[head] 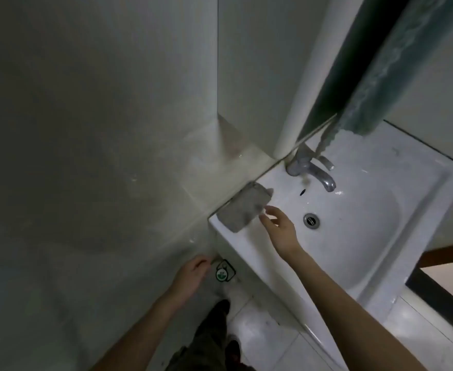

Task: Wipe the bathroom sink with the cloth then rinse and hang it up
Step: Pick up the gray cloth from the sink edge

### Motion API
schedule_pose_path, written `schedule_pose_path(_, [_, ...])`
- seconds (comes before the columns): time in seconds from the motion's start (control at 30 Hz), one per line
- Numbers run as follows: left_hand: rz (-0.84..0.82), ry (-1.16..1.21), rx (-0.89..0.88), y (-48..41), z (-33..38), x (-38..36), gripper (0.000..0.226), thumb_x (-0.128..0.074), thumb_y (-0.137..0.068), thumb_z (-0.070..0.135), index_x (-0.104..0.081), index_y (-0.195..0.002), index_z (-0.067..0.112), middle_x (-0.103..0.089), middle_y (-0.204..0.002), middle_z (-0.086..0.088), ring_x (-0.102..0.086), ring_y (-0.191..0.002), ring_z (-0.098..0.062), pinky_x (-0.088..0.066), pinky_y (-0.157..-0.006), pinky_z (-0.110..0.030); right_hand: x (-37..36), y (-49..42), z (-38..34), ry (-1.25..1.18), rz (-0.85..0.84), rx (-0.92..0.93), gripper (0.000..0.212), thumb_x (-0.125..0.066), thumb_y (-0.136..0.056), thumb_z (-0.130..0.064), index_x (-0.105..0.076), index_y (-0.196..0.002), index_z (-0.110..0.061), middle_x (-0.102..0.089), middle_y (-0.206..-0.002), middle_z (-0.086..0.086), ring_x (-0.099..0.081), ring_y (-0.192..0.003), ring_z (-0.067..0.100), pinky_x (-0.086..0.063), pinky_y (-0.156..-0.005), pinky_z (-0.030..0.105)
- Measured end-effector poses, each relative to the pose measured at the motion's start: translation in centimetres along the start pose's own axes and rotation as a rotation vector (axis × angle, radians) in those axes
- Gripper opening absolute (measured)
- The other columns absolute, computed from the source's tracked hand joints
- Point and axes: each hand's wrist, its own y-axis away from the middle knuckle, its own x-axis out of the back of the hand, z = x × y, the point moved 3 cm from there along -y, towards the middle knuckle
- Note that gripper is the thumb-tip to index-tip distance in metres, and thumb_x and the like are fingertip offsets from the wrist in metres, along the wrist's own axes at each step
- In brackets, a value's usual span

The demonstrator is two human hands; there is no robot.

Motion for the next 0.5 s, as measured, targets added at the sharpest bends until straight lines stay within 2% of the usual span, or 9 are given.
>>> schedule_pose_path(0.1, [-0.005,0.064,0.04,-3.9,1.2,-0.7,0.015,-0.051,-0.095,0.015,-0.064,-0.1,0.021,-0.065,-0.093,0.004,-0.058,-0.084,-0.009,-0.044,-0.074,-0.021,-0.5,-5.2,-0.5,0.276,-0.02,0.011,0.062,-0.062,-0.09,-0.039,-0.041,-0.143,-0.016,-0.046,-0.135,0.0,-0.043,-0.124,0.019,-0.036,-0.107,0.037])
schedule_pose_path(0.17, [-0.046,0.087,0.088,-6.8,1.0,-1.6,0.027,-0.056,-0.09,0.024,-0.063,-0.114,0.015,-0.068,-0.102,-0.005,-0.062,-0.088,-0.015,-0.045,-0.078,-0.025,-1.2,-8.3,-0.3,0.452,-0.08,-0.003,0.077,-0.061,-0.088,-0.047,-0.029,-0.149,-0.013,-0.039,-0.147,0.008,-0.035,-0.133,0.028,-0.03,-0.113,0.042])
schedule_pose_path(0.23, [-0.098,0.114,0.158,-9.9,-0.9,-2.6,0.035,-0.061,-0.082,0.036,-0.064,-0.115,0.023,-0.071,-0.106,-0.011,-0.068,-0.091,-0.023,-0.051,-0.083,-0.034,-2.0,-10.2,0.0,0.578,-0.136,-0.043,0.086,-0.06,-0.085,-0.055,-0.024,-0.15,-0.012,-0.036,-0.15,0.009,-0.031,-0.135,0.033,-0.031,-0.112,0.044])
schedule_pose_path(0.27, [-0.11,0.116,0.19,-10.3,-0.9,-2.7,0.033,-0.061,-0.082,0.036,-0.066,-0.112,0.022,-0.071,-0.097,-0.013,-0.068,-0.082,-0.028,-0.053,-0.074,-0.034,-2.4,-10.8,-0.1,0.665,-0.161,-0.048,0.087,-0.059,-0.084,-0.058,-0.025,-0.149,-0.012,-0.038,-0.148,0.01,-0.032,-0.133,0.033,-0.034,-0.11,0.045])
schedule_pose_path(0.33, [-0.088,0.158,0.21,-9.5,0.9,-2.2,0.028,-0.058,-0.086,0.026,-0.065,-0.11,0.012,-0.059,-0.072,-0.009,-0.054,-0.059,-0.021,-0.042,-0.052,-0.023,-3.0,-11.5,-0.2,0.857,-0.158,-0.033,0.083,-0.058,-0.083,-0.06,-0.031,-0.143,-0.009,-0.041,-0.141,0.012,-0.036,-0.127,0.033,-0.041,-0.101,0.045])
schedule_pose_path(0.37, [-0.073,0.188,0.214,-8.8,2.1,-1.9,0.027,-0.056,-0.088,0.022,-0.064,-0.11,0.009,-0.054,-0.068,-0.005,-0.049,-0.056,-0.016,-0.037,-0.048,-0.021,-3.2,-11.7,-0.3,0.911,-0.146,-0.022,0.079,-0.06,-0.083,-0.058,-0.036,-0.138,-0.008,-0.044,-0.136,0.014,-0.037,-0.124,0.033,-0.043,-0.098,0.045])
schedule_pose_path(0.43, [-0.082,0.205,0.236,-8.8,2.4,-1.8,0.029,-0.058,-0.088,0.021,-0.062,-0.114,0.008,-0.057,-0.072,-0.003,-0.053,-0.06,-0.013,-0.04,-0.049,-0.021,-3.1,-11.9,-0.7,0.91,-0.127,-0.041,0.072,-0.067,-0.08,-0.053,-0.044,-0.13,-0.006,-0.048,-0.127,0.015,-0.041,-0.119,0.033,-0.045,-0.095,0.044])
schedule_pose_path(0.5, [-0.125,0.224,0.242,-9.1,1.8,-2.0,0.036,-0.062,-0.084,0.029,-0.062,-0.117,0.013,-0.066,-0.087,-0.005,-0.064,-0.075,-0.017,-0.055,-0.06,-0.028,-2.6,-11.9,-0.9,0.827,-0.11,-0.108,0.063,-0.074,-0.077,-0.045,-0.052,-0.119,-0.003,-0.055,-0.117,0.016,-0.049,-0.113,0.034,-0.048,-0.091,0.041])
